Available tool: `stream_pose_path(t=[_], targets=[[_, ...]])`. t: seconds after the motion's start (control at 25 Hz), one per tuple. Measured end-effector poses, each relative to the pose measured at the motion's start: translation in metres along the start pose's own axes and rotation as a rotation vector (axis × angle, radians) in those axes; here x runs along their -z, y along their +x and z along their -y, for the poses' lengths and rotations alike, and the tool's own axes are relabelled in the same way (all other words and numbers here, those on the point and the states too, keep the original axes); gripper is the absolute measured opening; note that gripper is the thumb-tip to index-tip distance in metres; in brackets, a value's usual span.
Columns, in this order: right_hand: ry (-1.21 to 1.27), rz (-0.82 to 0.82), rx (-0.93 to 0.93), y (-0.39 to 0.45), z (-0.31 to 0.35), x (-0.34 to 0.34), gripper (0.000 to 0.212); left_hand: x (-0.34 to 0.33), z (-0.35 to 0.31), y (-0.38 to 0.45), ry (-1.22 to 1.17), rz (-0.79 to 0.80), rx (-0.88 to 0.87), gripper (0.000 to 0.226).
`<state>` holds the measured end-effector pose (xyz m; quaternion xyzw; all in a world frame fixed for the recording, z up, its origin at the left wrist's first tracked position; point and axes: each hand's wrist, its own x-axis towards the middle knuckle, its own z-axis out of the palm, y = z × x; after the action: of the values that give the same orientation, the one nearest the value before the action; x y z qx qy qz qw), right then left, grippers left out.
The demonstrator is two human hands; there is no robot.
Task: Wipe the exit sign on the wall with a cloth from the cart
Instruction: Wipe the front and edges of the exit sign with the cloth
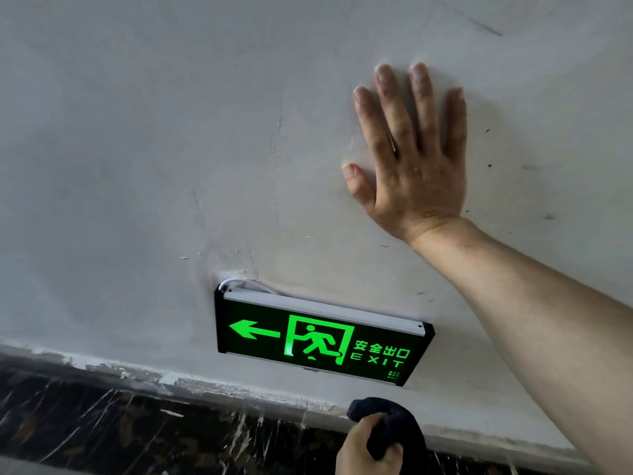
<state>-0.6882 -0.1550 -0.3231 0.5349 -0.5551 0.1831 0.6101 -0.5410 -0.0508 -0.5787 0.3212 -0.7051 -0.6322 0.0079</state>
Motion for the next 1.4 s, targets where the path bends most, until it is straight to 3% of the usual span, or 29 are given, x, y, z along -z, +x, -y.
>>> stream_pose_path(t=[0.24, 0.36, 0.44, 0.52, 0.6, 0.76, 0.84, 0.96, 1.16, 1.32, 1.4], targets=[[0.047, 0.036, 0.001, 0.001, 0.000, 0.007, 0.066, 0.040, -0.030, -0.056, 0.009, 0.055, -0.137, 0.067], [0.085, 0.056, -0.007, 0.001, 0.001, 0.011, 0.067, 0.060, -0.046, -0.089, -0.038, -0.066, -0.242, 0.058], [0.112, 0.102, -0.014, 0.002, 0.001, 0.016, 0.067, 0.062, -0.058, -0.113, -0.155, -0.231, -0.330, 0.041], [0.119, 0.183, -0.019, 0.003, 0.003, 0.026, 0.068, 0.066, -0.068, -0.131, -0.306, -0.471, -0.359, 0.033], [0.136, 0.305, -0.017, 0.005, 0.000, 0.038, 0.068, 0.068, -0.075, -0.143, -0.401, -0.528, -0.356, 0.032], [0.235, 0.566, -0.029, 0.021, -0.012, 0.075, 0.069, 0.093, -0.093, -0.160, -0.582, -0.464, -0.381, 0.038], [0.380, 0.599, -0.078, 0.018, -0.018, 0.099, 0.068, 0.107, -0.103, -0.164, -0.605, -0.368, -0.451, 0.035], [0.766, 0.633, -0.321, -0.004, -0.025, 0.140, 0.069, 0.121, -0.116, -0.168, -0.612, -0.254, -0.490, 0.041], [1.470, 0.974, -0.774, -0.050, -0.020, 0.195, 0.064, 0.122, -0.125, -0.166, -0.558, -0.138, -0.456, 0.034], [1.735, 1.099, -0.931, -0.084, -0.001, 0.202, 0.076, 0.107, -0.130, -0.158, -0.488, -0.117, -0.412, 0.030], [1.764, 1.097, -1.027, -0.091, 0.004, 0.201, 0.072, 0.100, -0.133, -0.156, -0.464, -0.119, -0.397, 0.028]])
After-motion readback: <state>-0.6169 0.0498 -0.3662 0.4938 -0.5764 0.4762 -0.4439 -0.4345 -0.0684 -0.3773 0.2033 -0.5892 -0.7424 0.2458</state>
